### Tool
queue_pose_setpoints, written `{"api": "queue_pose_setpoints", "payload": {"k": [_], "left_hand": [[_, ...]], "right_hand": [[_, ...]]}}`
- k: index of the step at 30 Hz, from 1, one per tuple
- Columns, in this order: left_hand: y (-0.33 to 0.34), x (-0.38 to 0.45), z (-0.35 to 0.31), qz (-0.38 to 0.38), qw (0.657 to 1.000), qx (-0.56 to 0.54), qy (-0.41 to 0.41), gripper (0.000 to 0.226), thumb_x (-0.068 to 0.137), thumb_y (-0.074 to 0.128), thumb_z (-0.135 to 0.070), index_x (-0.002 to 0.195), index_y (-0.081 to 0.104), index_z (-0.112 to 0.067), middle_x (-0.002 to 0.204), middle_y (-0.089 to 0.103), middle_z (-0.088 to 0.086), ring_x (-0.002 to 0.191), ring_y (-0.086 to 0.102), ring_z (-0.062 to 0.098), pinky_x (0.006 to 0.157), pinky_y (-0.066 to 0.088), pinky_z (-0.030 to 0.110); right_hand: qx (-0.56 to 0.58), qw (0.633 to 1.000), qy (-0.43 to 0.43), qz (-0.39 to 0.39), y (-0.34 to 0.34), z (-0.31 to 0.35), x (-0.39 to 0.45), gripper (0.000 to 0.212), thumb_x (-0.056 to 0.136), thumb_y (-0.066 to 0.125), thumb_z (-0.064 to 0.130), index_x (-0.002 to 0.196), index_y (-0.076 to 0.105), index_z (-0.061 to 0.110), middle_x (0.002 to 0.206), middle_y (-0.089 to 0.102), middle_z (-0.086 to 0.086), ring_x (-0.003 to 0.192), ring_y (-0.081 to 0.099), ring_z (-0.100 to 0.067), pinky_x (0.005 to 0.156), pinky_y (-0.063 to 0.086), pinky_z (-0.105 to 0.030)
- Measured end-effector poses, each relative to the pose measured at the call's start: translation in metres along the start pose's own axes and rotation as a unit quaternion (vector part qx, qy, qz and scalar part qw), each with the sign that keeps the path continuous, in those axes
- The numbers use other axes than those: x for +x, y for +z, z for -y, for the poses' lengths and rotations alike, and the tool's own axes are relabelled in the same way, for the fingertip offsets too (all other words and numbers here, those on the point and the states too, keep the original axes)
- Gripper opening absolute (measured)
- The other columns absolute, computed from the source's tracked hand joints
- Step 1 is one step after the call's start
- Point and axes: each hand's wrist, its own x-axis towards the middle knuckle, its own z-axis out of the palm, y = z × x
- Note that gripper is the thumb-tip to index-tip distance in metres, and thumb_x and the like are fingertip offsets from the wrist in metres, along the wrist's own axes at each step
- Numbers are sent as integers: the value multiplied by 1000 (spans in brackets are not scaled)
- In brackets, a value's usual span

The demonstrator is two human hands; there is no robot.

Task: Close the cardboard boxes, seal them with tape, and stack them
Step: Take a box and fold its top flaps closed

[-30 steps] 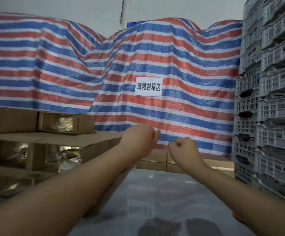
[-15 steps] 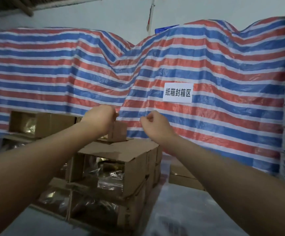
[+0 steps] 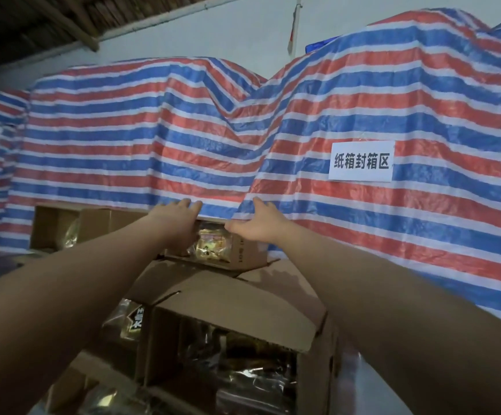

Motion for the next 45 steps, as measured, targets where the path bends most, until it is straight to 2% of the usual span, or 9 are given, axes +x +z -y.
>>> {"api": "queue_pose_setpoints", "payload": {"k": [5, 9, 14, 20, 25, 30, 34, 41, 45], "left_hand": [[16, 25, 10, 14, 999, 38, 8, 71, 97, 47, -49, 154, 17, -20, 155, 34, 8, 140, 35, 29, 111, 32, 48], [23, 33, 14, 54, 999, -6, 9, 51, 92, 60, -35, 138, 42, -21, 130, 54, 6, 118, 54, 26, 96, 49, 41], [11, 35, 15, -37, 998, -58, -5, 30, 84, 68, -25, 112, 56, -25, 108, 62, 1, 91, 57, 21, 80, 53, 36], [-39, 29, -5, -142, 968, -208, 3, 23, 105, 38, -29, 106, 58, -17, 104, 58, 8, 90, 56, 23, 78, 45, 36], [-102, -2, -39, -147, 952, -267, 34, 21, 104, 42, -32, 99, 56, -16, 95, 57, 4, 87, 55, 21, 77, 45, 37], [-166, -42, -83, -116, 953, -263, 97, 22, 104, 40, -38, 100, 54, -22, 89, 55, 0, 82, 53, 18, 73, 39, 34], [-211, -81, -122, -68, 951, -267, 140, 25, 103, 42, -41, 90, 57, -26, 88, 60, 2, 79, 56, 14, 64, 40, 29], [-241, -156, -192, 33, 950, -222, 219, 37, 101, 44, -45, 90, 67, -17, 85, 65, 4, 83, 61, 19, 73, 46, 33], [-224, -188, -233, 79, 943, -229, 230, 44, 99, 44, -52, 93, 69, -17, 87, 68, 3, 84, 64, 19, 80, 51, 36]], "right_hand": [[-65, 997, -7, 36, 26, 6, 18, 96, 87, 64, 59, 160, 13, 22, 167, 7, -8, 151, 16, -37, 119, 30, -49], [-64, 997, -27, 27, 32, 10, 19, 59, 95, 51, 27, 151, 38, 15, 154, 40, -10, 133, 46, -32, 102, 45, -37], [1, 997, -63, -44, 15, 9, 10, 23, 95, 46, 16, 107, 66, 13, 94, 64, -7, 77, 58, -18, 62, 47, -29], [69, 995, -37, -67, -58, 16, -12, 21, 86, 46, 8, 65, 49, 11, 66, 47, -5, 62, 45, -19, 54, 33, -28], [80, 994, -7, -79, -131, 17, -59, 21, 85, 44, 5, 66, 40, 12, 64, 39, -6, 57, 37, -20, 48, 29, -25], [81, 994, 34, -71, -204, 1, -131, 19, 87, 47, 12, 91, 64, 5, 84, 60, -16, 74, 57, -30, 70, 59, -45], [87, 994, 63, 1, -260, -14, -197, 21, 92, 50, 21, 78, 65, 14, 63, 66, -2, 66, 63, -22, 70, 60, -43], [134, 972, 160, 112, -303, -62, -295, 29, 95, 43, 16, 75, 64, 11, 65, 68, -6, 62, 68, -25, 87, 56, -54], [218, 949, 213, 80, -291, -109, -337, 22, 93, 49, 14, 74, 60, 12, 60, 61, -5, 52, 57, -19, 56, 55, -31]]}}
